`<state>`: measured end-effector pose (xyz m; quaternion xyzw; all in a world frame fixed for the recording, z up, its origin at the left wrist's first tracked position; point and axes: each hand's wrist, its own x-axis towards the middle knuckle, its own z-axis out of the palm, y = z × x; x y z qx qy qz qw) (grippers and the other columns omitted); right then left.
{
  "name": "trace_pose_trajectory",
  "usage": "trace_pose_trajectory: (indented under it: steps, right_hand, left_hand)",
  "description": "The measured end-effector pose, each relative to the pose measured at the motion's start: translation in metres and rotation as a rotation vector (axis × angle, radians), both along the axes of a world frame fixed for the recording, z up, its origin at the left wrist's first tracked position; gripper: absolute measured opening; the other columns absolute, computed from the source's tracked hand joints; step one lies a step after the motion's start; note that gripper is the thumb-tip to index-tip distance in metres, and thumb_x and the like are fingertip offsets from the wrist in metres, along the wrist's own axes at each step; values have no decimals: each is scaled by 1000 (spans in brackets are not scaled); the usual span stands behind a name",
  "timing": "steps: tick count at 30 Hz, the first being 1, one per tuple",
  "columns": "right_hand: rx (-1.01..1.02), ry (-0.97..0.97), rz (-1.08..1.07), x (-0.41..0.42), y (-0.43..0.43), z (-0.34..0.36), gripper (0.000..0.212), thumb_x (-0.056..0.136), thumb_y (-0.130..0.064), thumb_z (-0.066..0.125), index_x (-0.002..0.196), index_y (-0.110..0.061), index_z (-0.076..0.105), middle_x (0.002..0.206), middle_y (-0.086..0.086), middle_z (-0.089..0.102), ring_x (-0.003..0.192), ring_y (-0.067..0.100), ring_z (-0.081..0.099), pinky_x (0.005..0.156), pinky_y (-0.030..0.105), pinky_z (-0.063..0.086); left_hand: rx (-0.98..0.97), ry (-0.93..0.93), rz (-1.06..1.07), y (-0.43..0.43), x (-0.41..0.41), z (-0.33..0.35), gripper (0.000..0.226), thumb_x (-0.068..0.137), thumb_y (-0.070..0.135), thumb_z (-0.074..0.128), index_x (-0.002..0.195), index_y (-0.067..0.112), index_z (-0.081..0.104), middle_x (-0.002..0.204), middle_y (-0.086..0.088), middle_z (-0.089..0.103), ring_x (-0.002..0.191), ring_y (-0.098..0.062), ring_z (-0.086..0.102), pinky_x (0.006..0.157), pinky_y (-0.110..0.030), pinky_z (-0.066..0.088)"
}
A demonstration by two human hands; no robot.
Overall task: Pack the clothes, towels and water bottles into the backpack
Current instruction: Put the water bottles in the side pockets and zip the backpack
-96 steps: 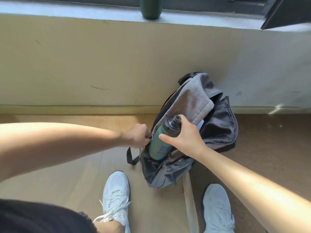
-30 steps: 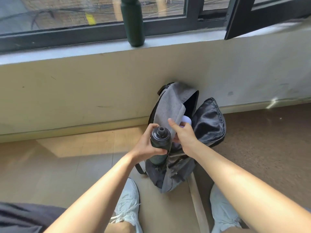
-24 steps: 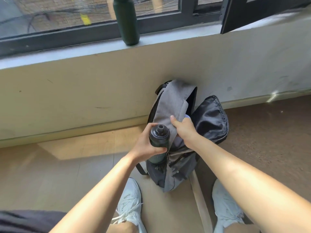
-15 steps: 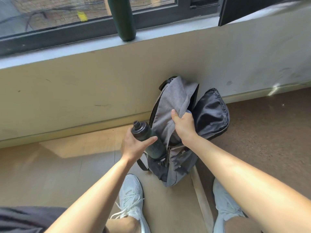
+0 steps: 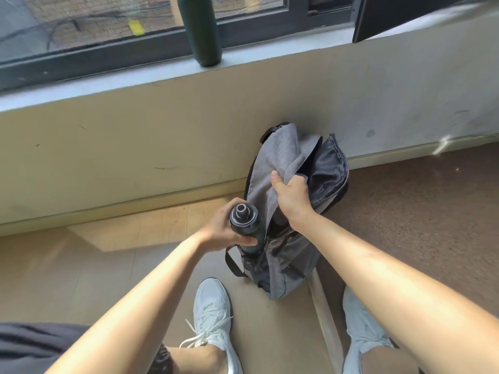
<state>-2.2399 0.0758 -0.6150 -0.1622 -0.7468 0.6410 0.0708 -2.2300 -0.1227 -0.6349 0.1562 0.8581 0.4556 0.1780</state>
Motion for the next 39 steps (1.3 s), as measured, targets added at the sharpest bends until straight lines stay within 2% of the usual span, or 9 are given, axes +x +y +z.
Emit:
trace_pose_trajectory:
  steps: [3,6,9,15,20,23,28,34,39]
  right_hand:
    - [18,4,-9,-2,3,3,51,101,-35,60,61,-21,31,56,-5,31,50,11,30,55,30,31]
    - [20,54,-2,-2,1,9,54,101,-36,59,58,-21,31,51,-8,29,44,7,27,49,27,27]
    - [22,118,-9,-2,0,18,51,102,-35,59,59,-16,37,52,-4,32,41,3,28,46,25,28]
    - [-32,112,-103,-6,14,29,53,102,-33,59,58,-20,33,47,-15,32,36,1,32,43,15,30]
    - [-49,153,-15,-7,10,29,58,101,-32,62,56,-24,26,50,-10,26,44,7,23,46,25,24]
    - [-46,172,7,-7,7,31,59,101,-31,62,53,-23,28,48,-10,27,45,8,24,46,25,24]
    - [-76,142,-37,-7,13,26,56,100,-32,63,56,-21,31,55,-1,29,49,13,27,52,30,26]
    - [-57,182,21,-6,6,31,53,100,-33,62,57,-16,37,59,3,32,55,19,31,54,32,29]
    - [-46,165,9,-8,12,29,56,99,-34,63,54,-18,34,56,2,30,55,19,29,55,36,29]
  left_hand:
    - [28,-22,108,2,-2,-1,67,57,6,99,112,18,63,104,-1,73,93,-12,69,85,-24,54]
    - [37,-74,387,10,1,-3,69,54,37,101,111,29,62,105,10,74,97,-10,70,88,-33,56]
    - [31,-62,462,17,-3,0,76,49,63,93,111,34,61,106,14,73,99,-10,71,88,-39,60]
    - [-20,62,33,25,-10,9,72,56,40,97,117,31,59,114,7,68,107,-11,66,92,-26,51]
    - [-223,270,216,22,-16,20,60,52,53,93,97,28,61,95,11,64,87,-11,61,70,-27,45]
    - [-206,213,389,32,-14,16,67,52,60,92,103,28,64,96,16,68,87,-4,63,71,-26,50]
    - [-125,132,18,18,-18,4,70,55,38,97,115,29,63,111,8,68,102,-10,65,89,-32,52]
    - [-118,128,294,18,-17,6,62,60,53,95,108,26,65,102,13,70,93,-4,65,75,-22,50]
    - [-133,173,44,25,-14,-4,73,57,44,95,119,26,61,109,11,57,103,-10,59,89,-30,45]
